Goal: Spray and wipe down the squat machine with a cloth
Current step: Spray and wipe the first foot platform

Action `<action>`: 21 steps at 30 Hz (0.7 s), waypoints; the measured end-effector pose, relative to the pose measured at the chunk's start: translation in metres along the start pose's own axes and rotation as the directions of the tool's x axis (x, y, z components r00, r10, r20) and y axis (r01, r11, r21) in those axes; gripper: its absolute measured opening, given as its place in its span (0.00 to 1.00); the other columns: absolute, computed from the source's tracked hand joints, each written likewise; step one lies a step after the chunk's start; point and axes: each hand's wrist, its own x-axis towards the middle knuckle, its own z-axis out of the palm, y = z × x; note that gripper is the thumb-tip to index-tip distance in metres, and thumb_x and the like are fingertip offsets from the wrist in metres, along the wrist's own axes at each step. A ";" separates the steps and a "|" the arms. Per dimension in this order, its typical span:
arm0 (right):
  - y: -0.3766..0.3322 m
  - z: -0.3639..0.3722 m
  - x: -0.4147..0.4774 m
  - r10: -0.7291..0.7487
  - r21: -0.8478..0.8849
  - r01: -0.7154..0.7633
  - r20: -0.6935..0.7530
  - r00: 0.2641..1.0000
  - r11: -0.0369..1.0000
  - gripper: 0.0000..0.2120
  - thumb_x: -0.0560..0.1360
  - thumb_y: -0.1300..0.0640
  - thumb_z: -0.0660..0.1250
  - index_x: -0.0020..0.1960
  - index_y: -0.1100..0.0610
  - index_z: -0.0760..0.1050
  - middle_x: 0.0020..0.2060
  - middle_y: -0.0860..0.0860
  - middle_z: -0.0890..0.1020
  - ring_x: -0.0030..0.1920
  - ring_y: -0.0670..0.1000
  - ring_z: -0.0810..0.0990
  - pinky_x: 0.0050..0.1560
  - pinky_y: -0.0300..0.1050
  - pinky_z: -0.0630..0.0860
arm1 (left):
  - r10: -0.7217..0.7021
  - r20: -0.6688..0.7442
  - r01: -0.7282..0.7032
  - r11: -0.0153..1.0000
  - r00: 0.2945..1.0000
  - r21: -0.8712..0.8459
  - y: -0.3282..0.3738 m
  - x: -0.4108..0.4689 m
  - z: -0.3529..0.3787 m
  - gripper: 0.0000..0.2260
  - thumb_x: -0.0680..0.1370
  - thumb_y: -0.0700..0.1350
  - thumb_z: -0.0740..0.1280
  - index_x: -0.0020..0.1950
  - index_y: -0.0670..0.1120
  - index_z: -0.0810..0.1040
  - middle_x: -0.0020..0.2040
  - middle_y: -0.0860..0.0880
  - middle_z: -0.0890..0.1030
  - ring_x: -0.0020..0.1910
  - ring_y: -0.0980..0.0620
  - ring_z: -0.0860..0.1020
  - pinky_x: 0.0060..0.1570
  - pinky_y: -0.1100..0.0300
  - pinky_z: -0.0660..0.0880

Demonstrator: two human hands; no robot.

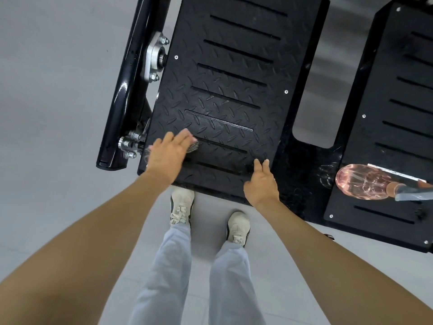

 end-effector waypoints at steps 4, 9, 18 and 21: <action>-0.005 0.000 -0.001 0.030 -0.024 -0.031 -0.077 0.997 0.999 0.32 0.78 0.60 0.60 0.77 0.58 0.49 0.77 0.60 0.47 0.75 0.60 0.56 0.75 0.55 0.54 | -0.124 -0.086 0.105 0.975 0.989 -0.196 -0.014 0.005 0.006 0.29 0.73 0.29 0.63 0.72 0.47 0.68 0.71 0.49 0.69 0.58 0.43 0.69 0.54 0.50 0.70; -0.010 -0.006 0.008 0.030 -0.024 -0.034 -0.136 0.990 0.999 0.33 0.78 0.60 0.61 0.77 0.59 0.48 0.77 0.59 0.45 0.77 0.57 0.49 0.76 0.55 0.51 | -0.697 -0.124 0.241 0.401 0.706 -0.884 0.003 0.035 -0.009 0.16 0.77 0.33 0.64 0.63 0.42 0.78 0.56 0.43 0.79 0.57 0.44 0.75 0.59 0.52 0.72; -0.018 -0.023 0.030 -0.007 -0.031 0.004 -0.100 0.995 1.000 0.34 0.78 0.61 0.60 0.78 0.59 0.45 0.77 0.56 0.42 0.77 0.56 0.47 0.75 0.54 0.53 | -0.386 -0.059 0.354 0.887 0.920 -0.296 0.025 0.063 -0.014 0.23 0.73 0.32 0.66 0.68 0.40 0.69 0.67 0.43 0.65 0.63 0.43 0.66 0.57 0.51 0.69; -0.017 -0.023 0.031 -0.008 -0.029 0.005 -0.097 0.995 1.000 0.34 0.78 0.61 0.60 0.78 0.59 0.45 0.77 0.55 0.42 0.77 0.55 0.47 0.75 0.54 0.53 | -0.348 -0.046 0.325 0.909 0.936 -0.261 0.043 0.066 -0.017 0.25 0.73 0.33 0.66 0.69 0.40 0.67 0.67 0.43 0.64 0.63 0.43 0.66 0.59 0.51 0.69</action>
